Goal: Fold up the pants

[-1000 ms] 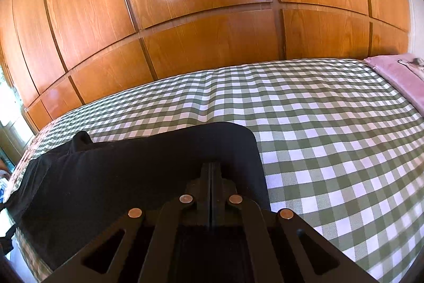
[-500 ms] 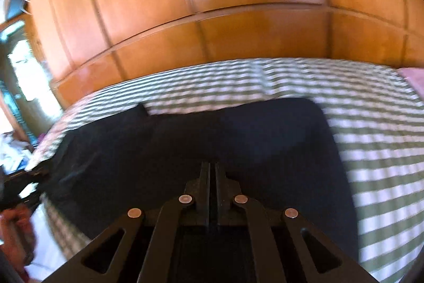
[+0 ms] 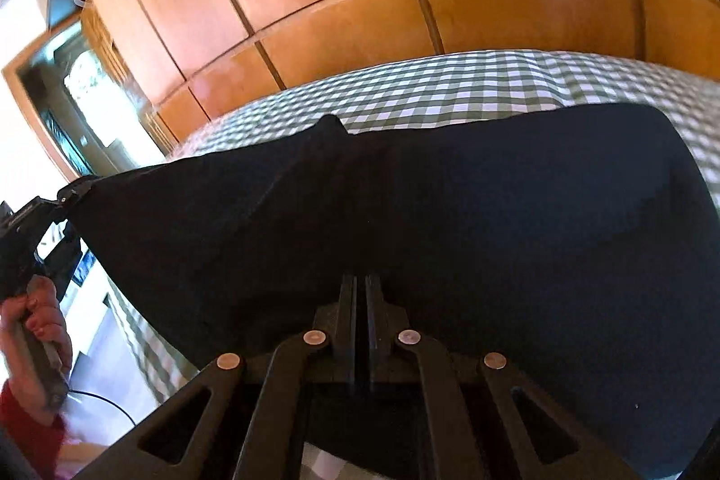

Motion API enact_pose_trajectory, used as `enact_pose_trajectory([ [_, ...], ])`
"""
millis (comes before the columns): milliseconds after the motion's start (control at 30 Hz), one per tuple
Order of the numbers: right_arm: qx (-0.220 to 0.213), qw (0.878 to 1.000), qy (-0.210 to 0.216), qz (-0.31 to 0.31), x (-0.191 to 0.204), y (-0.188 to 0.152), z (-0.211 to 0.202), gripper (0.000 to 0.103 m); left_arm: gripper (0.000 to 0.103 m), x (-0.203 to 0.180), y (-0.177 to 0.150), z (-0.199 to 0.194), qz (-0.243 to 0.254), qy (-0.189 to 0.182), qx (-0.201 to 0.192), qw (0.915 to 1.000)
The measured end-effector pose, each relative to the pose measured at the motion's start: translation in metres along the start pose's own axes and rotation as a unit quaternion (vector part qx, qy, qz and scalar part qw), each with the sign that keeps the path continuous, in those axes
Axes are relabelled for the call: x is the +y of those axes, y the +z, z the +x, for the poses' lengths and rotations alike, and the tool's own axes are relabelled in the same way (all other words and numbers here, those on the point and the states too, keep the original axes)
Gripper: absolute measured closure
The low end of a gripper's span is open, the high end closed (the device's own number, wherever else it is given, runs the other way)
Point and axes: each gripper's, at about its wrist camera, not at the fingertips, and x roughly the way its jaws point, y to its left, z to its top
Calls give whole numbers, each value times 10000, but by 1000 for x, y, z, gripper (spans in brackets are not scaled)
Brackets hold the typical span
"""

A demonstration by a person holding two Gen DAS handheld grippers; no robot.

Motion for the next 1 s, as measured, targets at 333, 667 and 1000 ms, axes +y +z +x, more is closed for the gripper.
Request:
enact_pose_trajectory([
  [333, -211, 9988, -348, 275, -17, -5, -35, 95, 90, -111, -18, 9, 1632, -855, 363, 9822],
  [667, -507, 9940, -616, 751, -57, -10, -78, 95, 90, -176, -66, 29, 2284, -1401, 887, 9593],
  [1000, -893, 9856, -578, 1315, -91, -18, -112, 95, 89, -230, -142, 61, 2980, -1787, 1815, 9200],
])
